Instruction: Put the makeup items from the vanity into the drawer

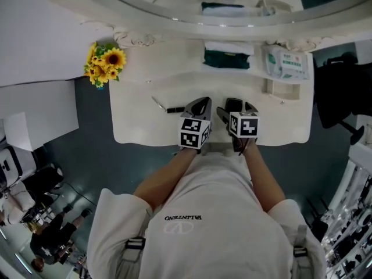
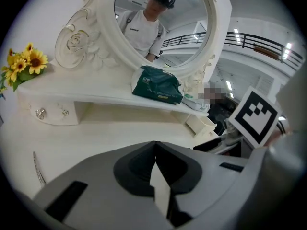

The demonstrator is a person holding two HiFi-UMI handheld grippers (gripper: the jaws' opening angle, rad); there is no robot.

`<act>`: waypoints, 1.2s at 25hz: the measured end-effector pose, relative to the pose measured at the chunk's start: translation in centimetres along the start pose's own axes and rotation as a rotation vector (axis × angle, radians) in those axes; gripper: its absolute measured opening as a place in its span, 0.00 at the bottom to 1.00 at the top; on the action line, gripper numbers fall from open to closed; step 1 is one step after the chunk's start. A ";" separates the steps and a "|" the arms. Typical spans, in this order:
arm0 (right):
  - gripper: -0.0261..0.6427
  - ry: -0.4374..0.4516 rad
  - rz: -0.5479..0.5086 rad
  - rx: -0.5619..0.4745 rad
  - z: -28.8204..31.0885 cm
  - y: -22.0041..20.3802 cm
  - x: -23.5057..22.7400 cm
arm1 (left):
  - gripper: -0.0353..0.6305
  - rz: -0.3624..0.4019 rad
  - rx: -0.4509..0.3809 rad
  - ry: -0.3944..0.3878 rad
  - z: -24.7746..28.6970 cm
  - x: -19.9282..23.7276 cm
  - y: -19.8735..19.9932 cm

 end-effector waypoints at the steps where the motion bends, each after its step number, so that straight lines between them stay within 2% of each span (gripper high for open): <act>1: 0.83 -0.007 0.001 0.007 0.2 -0.1 0.0 | 0.05 0.003 -0.005 0.000 0.1 0.1 0.1; 8: 0.83 -0.056 0.005 0.032 1.0 -0.7 -0.3 | 0.05 0.005 -0.023 -0.004 0.3 0.7 0.5; 18: 0.79 -0.121 0.008 0.047 1.5 -0.7 -0.9 | 0.05 0.002 0.005 -0.038 1.3 0.6 0.1; 22: 0.74 -0.167 -0.021 0.053 1.7 -0.8 -1.2 | 0.05 0.005 0.009 -0.029 1.6 0.9 -0.1; 25: 0.75 -0.204 -0.062 0.072 1.9 -1.4 -1.1 | 0.05 0.005 0.008 -0.020 1.4 1.3 -0.1; 30: 0.75 -0.222 -0.044 0.123 2.0 -1.8 -1.1 | 0.05 0.006 0.015 -0.007 1.0 1.8 -0.3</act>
Point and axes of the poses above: the fingertips, and each gripper's own axes: z forward along the fingers, x to its left, y out of its top, the point moved 2 cm from there along -z, backward along the fingers, and after that the axes turned 15 degrees about -x, right-handed, at the moved point
